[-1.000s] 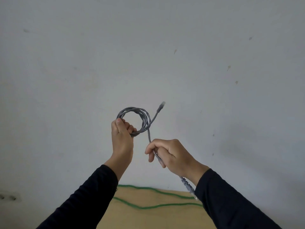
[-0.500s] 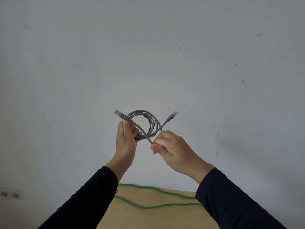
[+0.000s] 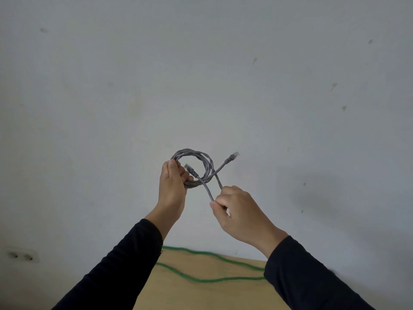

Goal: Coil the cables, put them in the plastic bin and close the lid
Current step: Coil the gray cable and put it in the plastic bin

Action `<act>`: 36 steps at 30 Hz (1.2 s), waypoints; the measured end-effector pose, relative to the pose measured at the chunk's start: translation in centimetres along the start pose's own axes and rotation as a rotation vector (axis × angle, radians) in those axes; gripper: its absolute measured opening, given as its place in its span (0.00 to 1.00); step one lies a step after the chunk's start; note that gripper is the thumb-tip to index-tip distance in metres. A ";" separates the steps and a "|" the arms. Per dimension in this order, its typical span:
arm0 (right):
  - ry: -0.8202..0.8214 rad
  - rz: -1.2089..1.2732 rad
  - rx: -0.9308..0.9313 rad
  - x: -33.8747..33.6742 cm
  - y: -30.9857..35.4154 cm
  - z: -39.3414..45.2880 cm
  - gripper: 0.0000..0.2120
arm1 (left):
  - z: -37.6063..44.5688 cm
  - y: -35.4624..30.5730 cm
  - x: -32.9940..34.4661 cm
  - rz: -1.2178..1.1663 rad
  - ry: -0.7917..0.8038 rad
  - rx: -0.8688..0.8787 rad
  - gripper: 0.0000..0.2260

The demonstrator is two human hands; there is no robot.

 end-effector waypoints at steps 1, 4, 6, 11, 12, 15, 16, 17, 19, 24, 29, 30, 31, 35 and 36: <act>-0.020 0.011 0.000 0.2 0.1 0.1 0.19 | -0.1 0.0 0.2 0.008 0.018 0.008 0.14; -0.135 0.050 0.008 0.1 0.3 0.8 0.17 | -0.9 0.3 1.2 0.002 0.105 -0.001 0.14; -0.221 0.062 0.021 -0.1 0.2 1.0 0.13 | -1.5 0.7 1.7 -0.004 0.140 -0.013 0.14; -0.306 0.035 0.061 0.9 0.2 0.5 0.07 | -1.6 0.9 1.4 0.190 0.195 0.056 0.14; -0.325 0.024 0.069 1.1 0.2 0.4 0.08 | -1.5 0.8 1.4 0.245 0.203 0.077 0.14; -0.370 0.006 0.091 1.3 0.2 0.4 0.08 | -1.5 0.8 1.4 0.306 0.225 0.112 0.14; -0.376 0.018 0.091 1.3 0.1 0.4 0.07 | -1.5 0.8 1.4 0.328 0.229 0.122 0.14; -0.376 0.042 0.088 1.3 0.1 0.4 0.06 | -1.4 0.8 1.4 0.350 0.234 0.129 0.14; -0.363 0.096 0.080 1.3 -0.2 0.4 0.04 | -1.4 1.0 1.4 0.340 0.253 0.111 0.14; -0.289 0.213 0.059 1.4 -0.8 0.4 0.04 | -1.1 1.8 1.2 0.163 0.267 -0.016 0.13; -0.445 0.016 -0.072 -0.7 1.5 -0.2 0.10 | -0.4 2.2 0.3 0.219 0.244 -0.006 0.13; -0.502 0.005 -0.099 -1.6 1.8 -0.1 0.09 | -0.5 2.2 0.3 0.255 0.273 0.014 0.13; -0.552 0.001 -0.109 -2.5 1.7 0.1 0.07 | -0.7 2.2 0.4 0.297 0.318 0.032 0.13; -0.577 -0.024 0.047 -5.8 -0.3 2.1 0.07 | -2.1 2.3 1.6 0.445 0.568 0.093 0.14; -0.510 0.005 0.112 -6.1 -0.9 2.5 0.09 | -2.4 2.2 1.9 0.457 0.614 0.104 0.14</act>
Point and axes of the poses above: each hand's wrist, its own z-axis towards the middle knuckle, its own x-axis out of the palm, y = z × x, the point moved 5 cm from there along z, towards the middle knuckle, and after that the axes turned 7 degrees about y, right-handed, at the moved point
